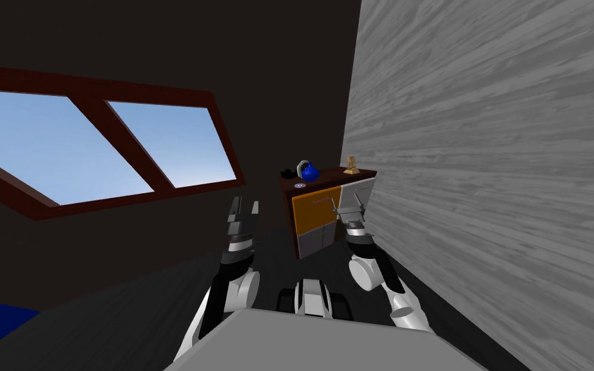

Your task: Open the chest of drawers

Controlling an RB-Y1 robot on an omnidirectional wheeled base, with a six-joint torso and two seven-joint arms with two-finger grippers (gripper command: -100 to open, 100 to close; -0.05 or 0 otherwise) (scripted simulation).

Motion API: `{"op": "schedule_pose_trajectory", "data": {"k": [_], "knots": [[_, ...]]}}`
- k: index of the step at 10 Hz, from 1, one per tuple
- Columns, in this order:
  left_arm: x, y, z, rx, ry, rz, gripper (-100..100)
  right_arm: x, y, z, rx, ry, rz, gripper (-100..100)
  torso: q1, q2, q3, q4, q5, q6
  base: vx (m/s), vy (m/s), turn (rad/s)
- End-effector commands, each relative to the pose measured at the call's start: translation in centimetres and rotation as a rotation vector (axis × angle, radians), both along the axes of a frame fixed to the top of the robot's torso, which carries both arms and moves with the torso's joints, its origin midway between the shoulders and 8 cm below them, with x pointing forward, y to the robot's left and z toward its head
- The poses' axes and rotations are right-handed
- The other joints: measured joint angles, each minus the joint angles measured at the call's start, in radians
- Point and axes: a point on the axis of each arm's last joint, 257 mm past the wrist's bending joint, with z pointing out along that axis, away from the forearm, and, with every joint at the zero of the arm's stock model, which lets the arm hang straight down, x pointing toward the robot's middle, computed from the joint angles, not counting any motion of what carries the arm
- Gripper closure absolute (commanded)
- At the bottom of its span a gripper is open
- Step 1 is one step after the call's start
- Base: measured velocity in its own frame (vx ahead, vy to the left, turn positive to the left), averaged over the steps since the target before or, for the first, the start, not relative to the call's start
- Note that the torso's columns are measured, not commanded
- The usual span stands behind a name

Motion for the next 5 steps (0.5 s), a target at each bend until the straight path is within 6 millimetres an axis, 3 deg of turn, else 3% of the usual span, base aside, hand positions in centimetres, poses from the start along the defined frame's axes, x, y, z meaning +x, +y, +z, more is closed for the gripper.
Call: {"op": "schedule_pose_trajectory", "data": {"k": [1,5], "knots": [[0.0,0.0,0.0,0.0,0.0,0.0,0,1.3,1.2,-1.2,0.103,0.046,0.103,-100,0.0,0.001,0.0,0.0,0.0,0.001,0.015,-0.043,0.052],[0.0,0.0,0.0,0.0,0.0,0.0,0,3.1,3.1,-3.2,0.243,0.116,0.236,-100,0.001,0.0,0.0,0.0,0.0,0.0,0.018,-0.043,0.054]]}}
